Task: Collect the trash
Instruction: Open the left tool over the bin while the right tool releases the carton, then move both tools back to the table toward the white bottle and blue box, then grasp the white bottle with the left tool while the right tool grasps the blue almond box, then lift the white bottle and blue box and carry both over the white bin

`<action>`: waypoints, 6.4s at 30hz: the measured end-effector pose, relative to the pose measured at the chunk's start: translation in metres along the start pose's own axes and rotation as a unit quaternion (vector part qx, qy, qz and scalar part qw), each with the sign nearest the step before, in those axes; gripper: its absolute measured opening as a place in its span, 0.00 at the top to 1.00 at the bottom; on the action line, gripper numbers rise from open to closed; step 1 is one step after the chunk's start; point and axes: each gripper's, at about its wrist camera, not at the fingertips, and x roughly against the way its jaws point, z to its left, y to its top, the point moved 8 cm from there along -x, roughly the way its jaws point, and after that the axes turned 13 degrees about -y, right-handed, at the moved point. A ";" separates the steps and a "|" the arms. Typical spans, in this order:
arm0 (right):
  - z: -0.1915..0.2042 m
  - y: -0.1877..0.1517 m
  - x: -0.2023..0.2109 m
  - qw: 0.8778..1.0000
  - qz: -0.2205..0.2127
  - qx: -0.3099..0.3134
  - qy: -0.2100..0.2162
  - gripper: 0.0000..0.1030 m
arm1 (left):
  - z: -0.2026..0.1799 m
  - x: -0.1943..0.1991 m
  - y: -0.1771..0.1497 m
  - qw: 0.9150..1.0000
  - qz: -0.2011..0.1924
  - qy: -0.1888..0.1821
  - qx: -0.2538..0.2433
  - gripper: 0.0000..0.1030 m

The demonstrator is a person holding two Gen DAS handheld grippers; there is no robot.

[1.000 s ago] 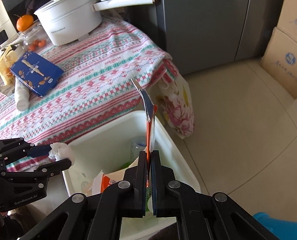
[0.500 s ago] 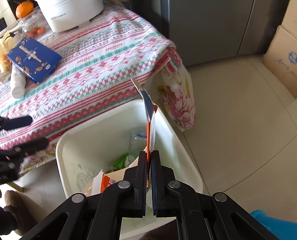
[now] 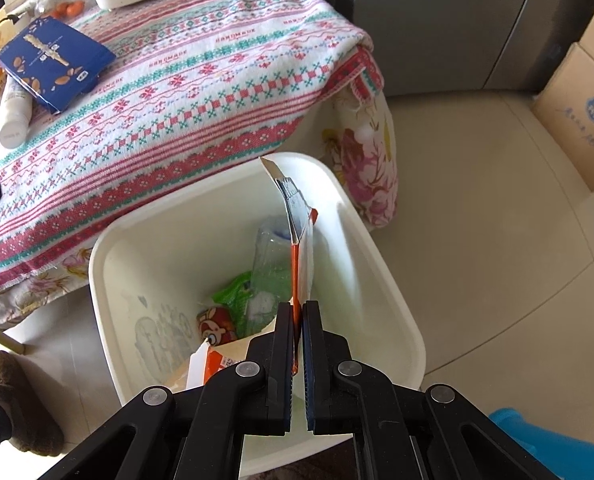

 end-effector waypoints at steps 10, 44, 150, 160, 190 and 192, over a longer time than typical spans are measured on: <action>0.012 0.008 0.009 0.998 0.003 -0.036 0.041 0.48 | 0.019 0.028 -0.001 1.000 -0.021 0.006 0.021 0.30; 0.139 0.080 0.069 0.994 -0.060 0.045 0.085 0.27 | 0.167 0.121 -0.014 0.979 -0.062 0.087 0.174 0.19; 0.202 0.162 0.015 0.992 -0.051 0.082 0.082 0.20 | 0.188 0.132 0.013 0.976 -0.088 0.046 0.195 0.49; 0.250 0.202 0.008 0.956 -0.112 0.229 0.143 0.01 | 0.201 0.149 0.001 0.973 -0.097 0.041 0.204 0.49; 0.262 0.198 -0.016 0.956 -0.083 0.224 0.169 0.07 | 0.176 0.135 0.025 0.977 -0.107 0.027 0.181 0.50; 0.252 0.196 -0.005 0.960 -0.086 0.215 0.160 0.07 | 0.165 0.134 0.025 0.980 -0.105 0.021 0.169 0.50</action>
